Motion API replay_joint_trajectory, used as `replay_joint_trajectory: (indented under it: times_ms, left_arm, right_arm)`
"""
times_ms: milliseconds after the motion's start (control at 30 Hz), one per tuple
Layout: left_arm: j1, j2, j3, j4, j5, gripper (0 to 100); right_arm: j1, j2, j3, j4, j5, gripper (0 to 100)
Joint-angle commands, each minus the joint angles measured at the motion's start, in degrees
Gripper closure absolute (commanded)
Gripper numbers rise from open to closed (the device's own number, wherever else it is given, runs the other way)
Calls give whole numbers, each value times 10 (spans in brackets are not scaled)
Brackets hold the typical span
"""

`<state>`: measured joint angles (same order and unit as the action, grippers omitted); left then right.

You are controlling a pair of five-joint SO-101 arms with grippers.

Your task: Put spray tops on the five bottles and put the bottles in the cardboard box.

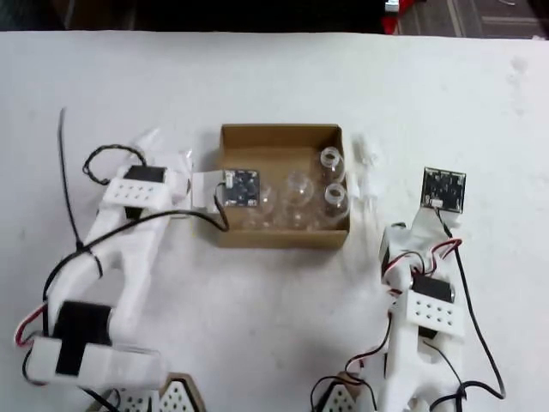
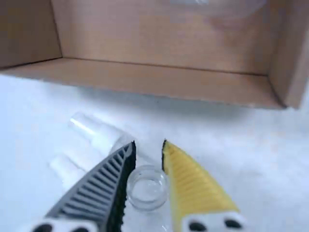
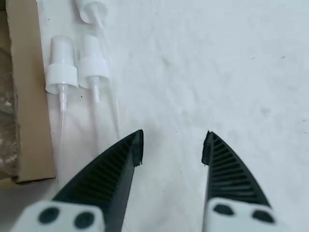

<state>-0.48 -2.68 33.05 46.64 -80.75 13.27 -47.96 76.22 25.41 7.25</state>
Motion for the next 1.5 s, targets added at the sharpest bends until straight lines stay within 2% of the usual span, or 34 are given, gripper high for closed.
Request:
replay_joint_trajectory:
  times_ms: [0, 133, 367, 467, 567, 667, 767, 967, 1033, 1133, 1333, 1467]
  left_arm:
    - [5, -102, -38, 57, 19, 930]
    - [18, -165, -40, 89, 49, 975]
    - [49, -271, -40, 76, 249, 976]
    - [55, -302, -40, 73, 362, 976]
    - [49, -320, -40, 18, 505, 975]
    - [38, -320, -34, -71, 653, 973]
    - [54, -320, -18, -157, 756, 973]
    - [122, -319, 43, -367, 790, 976]
    - [141, -306, 55, -411, 790, 976]
    - [154, -245, 35, -428, 795, 976]
    - [120, -46, -75, -424, 888, 976]
    - [116, -3, -86, -429, 892, 976]
  right_arm:
    - [-7, -5, -4, -14, 9, 818]
    - [-7, -5, -4, -13, 9, 818]
    - [-4, -5, -4, -11, 9, 818]
    - [-4, -5, -4, -10, 9, 818]
    - [-4, -5, -4, -10, 9, 818]
    - [-4, -5, -4, -10, 9, 818]
    - [-4, -5, -4, -10, 9, 818]
    - [-5, -5, -4, -10, 9, 818]
    - [-5, -5, -4, -12, 9, 818]
    - [-6, -5, -4, -13, 9, 818]
    - [-5, -5, -4, -14, 9, 818]
    - [-5, -5, -4, -14, 9, 818]
